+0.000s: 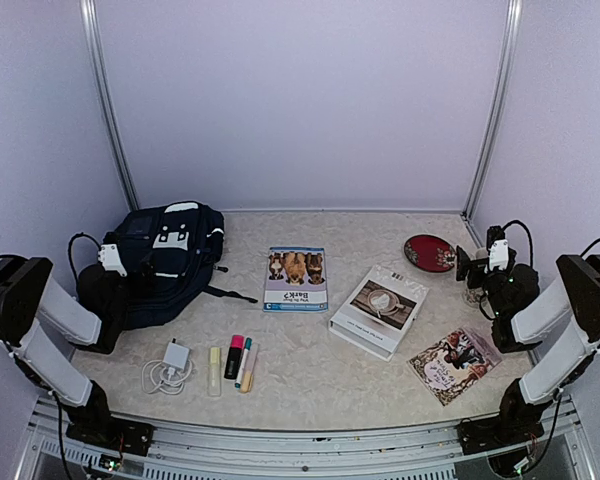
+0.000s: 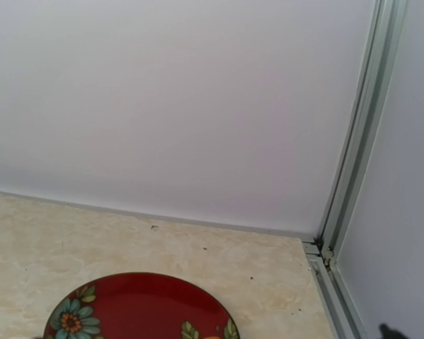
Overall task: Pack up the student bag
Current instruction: Pick up the student bag from the corner of the board, then place the student bag at the center of the board, then adjust the student bag at the center of the board, then move the student bag to the center of the board.
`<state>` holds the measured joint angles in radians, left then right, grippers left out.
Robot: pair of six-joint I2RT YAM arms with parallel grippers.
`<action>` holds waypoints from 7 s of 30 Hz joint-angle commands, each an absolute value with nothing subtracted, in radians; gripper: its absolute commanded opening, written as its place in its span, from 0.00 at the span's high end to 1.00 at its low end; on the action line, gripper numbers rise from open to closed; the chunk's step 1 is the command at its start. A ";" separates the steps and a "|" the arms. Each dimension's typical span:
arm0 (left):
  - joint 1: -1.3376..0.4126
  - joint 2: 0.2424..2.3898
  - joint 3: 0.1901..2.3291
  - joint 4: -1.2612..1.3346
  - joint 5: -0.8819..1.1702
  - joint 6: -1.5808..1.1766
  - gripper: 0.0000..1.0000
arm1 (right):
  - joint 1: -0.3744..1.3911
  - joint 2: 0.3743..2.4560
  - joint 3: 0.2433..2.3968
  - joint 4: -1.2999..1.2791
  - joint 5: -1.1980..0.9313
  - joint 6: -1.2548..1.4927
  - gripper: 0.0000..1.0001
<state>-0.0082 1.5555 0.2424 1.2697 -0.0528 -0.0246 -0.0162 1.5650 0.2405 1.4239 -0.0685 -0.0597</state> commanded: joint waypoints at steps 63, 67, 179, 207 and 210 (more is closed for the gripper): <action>-0.825 1.754 1.803 -0.573 -0.483 0.051 1.00 | 0.148 0.895 0.592 0.514 -0.543 0.105 0.01; -0.891 1.891 1.883 -0.589 -0.319 -0.022 1.00 | 0.206 0.954 0.669 0.390 -0.511 0.116 0.03; -0.465 2.370 1.765 -0.189 0.423 -0.431 0.26 | 0.435 1.600 0.975 -0.254 -0.284 0.325 0.77; -0.441 1.820 1.200 0.020 0.129 -0.452 0.13 | 0.434 1.647 1.144 -0.267 -0.261 0.254 0.77; -0.511 1.791 1.256 0.012 0.037 -0.356 0.09 | 0.435 1.631 1.120 -0.308 -0.242 0.253 0.77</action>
<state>-0.4374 1.8526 1.1774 -0.0162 0.1581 -0.4732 0.4267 1.6752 1.1343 -0.2337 -0.2848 0.2710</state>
